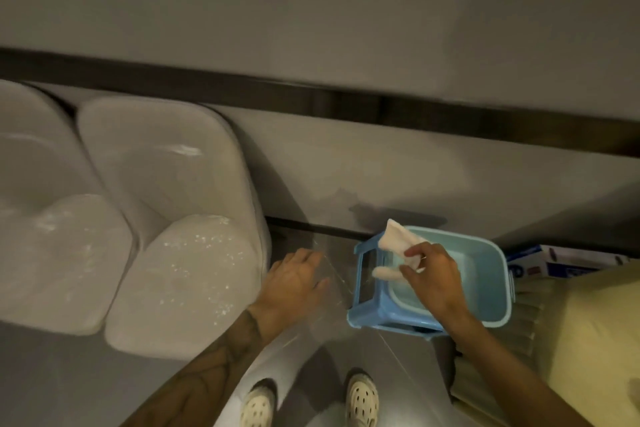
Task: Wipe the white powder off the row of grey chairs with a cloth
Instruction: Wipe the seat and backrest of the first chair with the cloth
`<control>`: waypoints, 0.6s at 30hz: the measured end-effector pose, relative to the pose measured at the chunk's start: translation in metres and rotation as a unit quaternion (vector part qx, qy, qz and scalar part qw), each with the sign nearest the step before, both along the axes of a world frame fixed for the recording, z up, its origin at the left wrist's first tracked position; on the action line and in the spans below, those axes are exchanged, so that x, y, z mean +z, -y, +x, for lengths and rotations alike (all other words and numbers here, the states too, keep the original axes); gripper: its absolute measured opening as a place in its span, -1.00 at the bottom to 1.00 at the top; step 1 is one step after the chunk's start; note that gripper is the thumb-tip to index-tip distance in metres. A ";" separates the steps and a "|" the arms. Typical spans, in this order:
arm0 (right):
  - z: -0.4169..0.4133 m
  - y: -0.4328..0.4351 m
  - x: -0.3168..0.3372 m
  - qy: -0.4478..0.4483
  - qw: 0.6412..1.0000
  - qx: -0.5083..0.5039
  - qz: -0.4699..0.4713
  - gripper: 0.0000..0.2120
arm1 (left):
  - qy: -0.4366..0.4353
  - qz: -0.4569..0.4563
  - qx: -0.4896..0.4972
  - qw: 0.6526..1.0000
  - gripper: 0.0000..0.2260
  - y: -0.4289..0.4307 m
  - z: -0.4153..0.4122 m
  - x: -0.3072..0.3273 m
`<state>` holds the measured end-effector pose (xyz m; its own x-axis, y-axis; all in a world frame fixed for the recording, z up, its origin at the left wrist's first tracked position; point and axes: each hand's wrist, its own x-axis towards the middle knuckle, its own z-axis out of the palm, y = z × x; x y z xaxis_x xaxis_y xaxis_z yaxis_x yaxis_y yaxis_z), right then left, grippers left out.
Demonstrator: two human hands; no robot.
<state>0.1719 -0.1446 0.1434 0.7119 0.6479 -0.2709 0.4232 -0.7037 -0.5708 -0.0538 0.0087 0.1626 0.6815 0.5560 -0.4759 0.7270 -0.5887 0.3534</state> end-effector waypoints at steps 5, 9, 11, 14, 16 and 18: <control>-0.078 -0.041 0.058 0.011 0.998 0.025 0.061 -0.81 | 0.020 0.032 -0.003 0.999 -0.43 -0.026 -0.061 0.047; -0.157 -0.077 0.086 0.015 0.996 0.033 0.078 -0.76 | 0.039 0.036 -0.013 0.998 -0.44 -0.060 -0.133 0.073; -0.200 -0.095 0.097 0.009 0.996 0.023 0.089 -0.76 | 0.042 0.051 -0.024 0.997 -0.45 -0.079 -0.175 0.082; -0.257 -0.120 0.106 -0.010 0.993 0.001 0.119 -0.74 | 0.035 0.057 -0.036 0.997 -0.46 -0.104 -0.232 0.094; -0.287 -0.136 0.107 -0.028 0.991 -0.017 0.133 -0.74 | 0.026 0.056 -0.041 0.997 -0.45 -0.120 -0.265 0.097; -0.316 -0.154 0.102 -0.040 0.990 -0.026 0.135 -0.74 | 0.016 0.049 -0.044 0.998 -0.44 -0.139 -0.296 0.093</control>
<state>-0.1436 0.0097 0.2459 0.7295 0.6676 -0.1490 0.3372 -0.5405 -0.7708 -0.3497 0.1475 0.2559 0.7434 0.5365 -0.3995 0.6605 -0.6828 0.3122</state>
